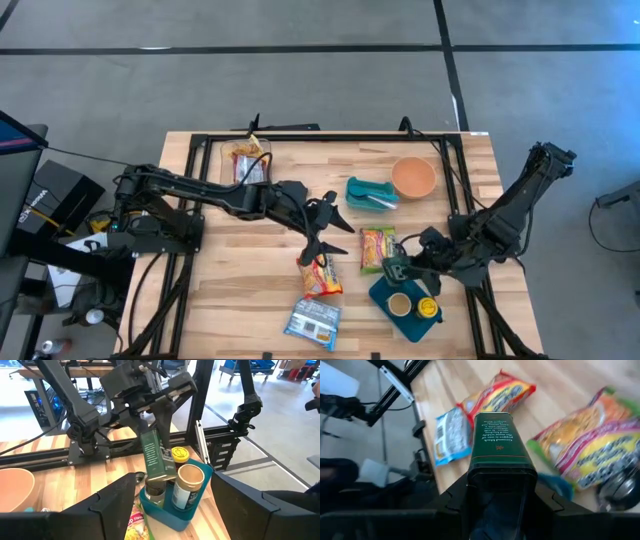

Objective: Pick & Place Food Item
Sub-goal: Put the green seasoning can into the blue bin

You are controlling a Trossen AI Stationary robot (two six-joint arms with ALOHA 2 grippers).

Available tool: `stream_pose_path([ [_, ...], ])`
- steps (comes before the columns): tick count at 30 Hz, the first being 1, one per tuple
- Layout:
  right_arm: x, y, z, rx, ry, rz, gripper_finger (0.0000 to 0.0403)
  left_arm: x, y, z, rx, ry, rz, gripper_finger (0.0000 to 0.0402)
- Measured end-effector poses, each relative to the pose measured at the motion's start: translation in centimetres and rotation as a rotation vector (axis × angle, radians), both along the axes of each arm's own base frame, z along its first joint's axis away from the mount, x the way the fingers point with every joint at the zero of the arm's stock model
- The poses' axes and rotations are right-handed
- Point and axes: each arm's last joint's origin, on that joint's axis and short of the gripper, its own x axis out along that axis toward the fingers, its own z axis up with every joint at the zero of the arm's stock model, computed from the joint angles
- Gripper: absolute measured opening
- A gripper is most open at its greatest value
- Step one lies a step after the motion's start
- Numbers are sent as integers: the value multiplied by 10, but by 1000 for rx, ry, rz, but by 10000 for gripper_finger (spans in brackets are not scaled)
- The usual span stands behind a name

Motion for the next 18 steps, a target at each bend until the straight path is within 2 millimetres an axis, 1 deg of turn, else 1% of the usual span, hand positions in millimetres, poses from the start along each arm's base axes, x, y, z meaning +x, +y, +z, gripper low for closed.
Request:
stream_pose_path([
  [4, -4, -1, 0, 82, 59, 6, 115, 0, 0, 0, 0, 2, 0, 253],
  [10, -9, -3, -6, 165, 192, -26, 115, 0, 0, 0, 0, 2, 0, 251],
  [14, -10, -3, -6, 175, 211, -30, 120, 0, 0, 0, 0, 3, 1, 250],
  [18, -12, -2, 0, 192, 227, -24, 128, 0, 0, -1, 1, 9, 1, 250],
])
